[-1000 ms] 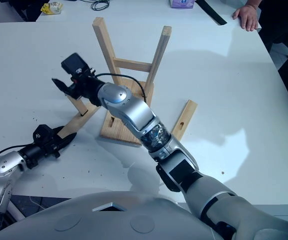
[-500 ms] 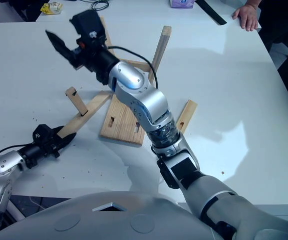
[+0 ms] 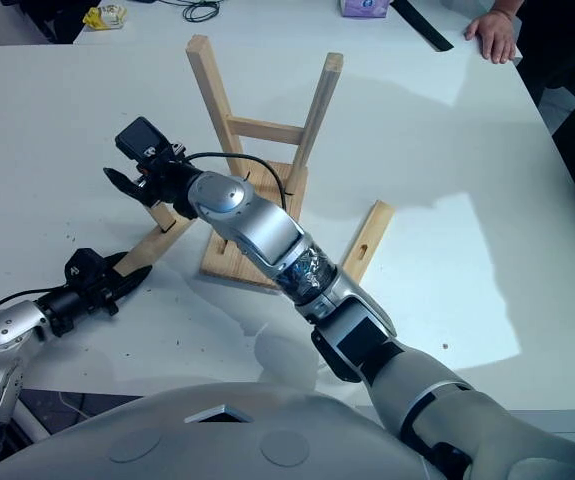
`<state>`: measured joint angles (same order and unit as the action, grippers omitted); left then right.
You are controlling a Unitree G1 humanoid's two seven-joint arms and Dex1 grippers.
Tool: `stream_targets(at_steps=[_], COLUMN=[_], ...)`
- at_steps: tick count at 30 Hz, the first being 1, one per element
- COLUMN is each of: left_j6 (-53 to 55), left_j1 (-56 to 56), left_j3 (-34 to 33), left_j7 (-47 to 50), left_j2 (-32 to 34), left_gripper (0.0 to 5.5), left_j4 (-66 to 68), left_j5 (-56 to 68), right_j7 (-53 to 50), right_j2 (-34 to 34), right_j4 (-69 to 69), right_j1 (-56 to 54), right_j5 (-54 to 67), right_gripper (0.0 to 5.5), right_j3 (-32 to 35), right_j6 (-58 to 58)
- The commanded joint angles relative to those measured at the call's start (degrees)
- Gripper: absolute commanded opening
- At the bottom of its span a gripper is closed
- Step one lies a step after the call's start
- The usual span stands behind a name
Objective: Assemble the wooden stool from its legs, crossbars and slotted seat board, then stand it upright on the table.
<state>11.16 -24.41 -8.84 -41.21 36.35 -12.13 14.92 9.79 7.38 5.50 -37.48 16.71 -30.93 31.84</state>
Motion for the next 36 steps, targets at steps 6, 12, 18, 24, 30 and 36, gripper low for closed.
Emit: stream_targets(at_steps=[6, 12, 18, 24, 30, 36], left_j6=[2.0, 2.1, 2.6, 2.2, 2.1, 3.7], left_j1=[-0.5, -0.3, 0.0, 0.6, 0.3, 0.4], left_j3=[0.5, 0.3, 0.3, 0.5, 0.0, -1.5], left_j7=[-0.2, -0.8, -0.7, -0.2, -0.5, -0.2], left_j2=[1.0, 1.5, 1.7, 1.2, -0.4, -0.4], left_gripper=[2.04, 2.04, 2.04, 2.04, 2.04, 2.97], left_j4=[2.1, 2.0, 1.7, 2.1, 1.4, -0.2], left_j5=[-1.5, -1.3, -1.1, -1.1, 1.5, 3.5], right_j7=[-0.3, -0.2, -0.9, -4.2, -7.1, -7.3], right_j2=[7.3, 3.0, 4.9, 8.7, 5.8, 0.2], right_j4=[-3.2, 8.0, 5.6, -4.1, -11.7, -21.6], right_j1=[-6.7, 4.8, 2.0, -5.4, -7.9, -2.9], right_j5=[0.1, -6.9, -6.2, -2.0, 6.5, 9.5], right_gripper=[3.22, 3.22, 3.22, 3.22, 3.22, 3.22], right_j3=[6.0, -4.8, -1.1, 9.7, 20.2, 22.1], right_j6=[-3.8, 0.7, -0.7, -7.0, -2.5, 4.1])
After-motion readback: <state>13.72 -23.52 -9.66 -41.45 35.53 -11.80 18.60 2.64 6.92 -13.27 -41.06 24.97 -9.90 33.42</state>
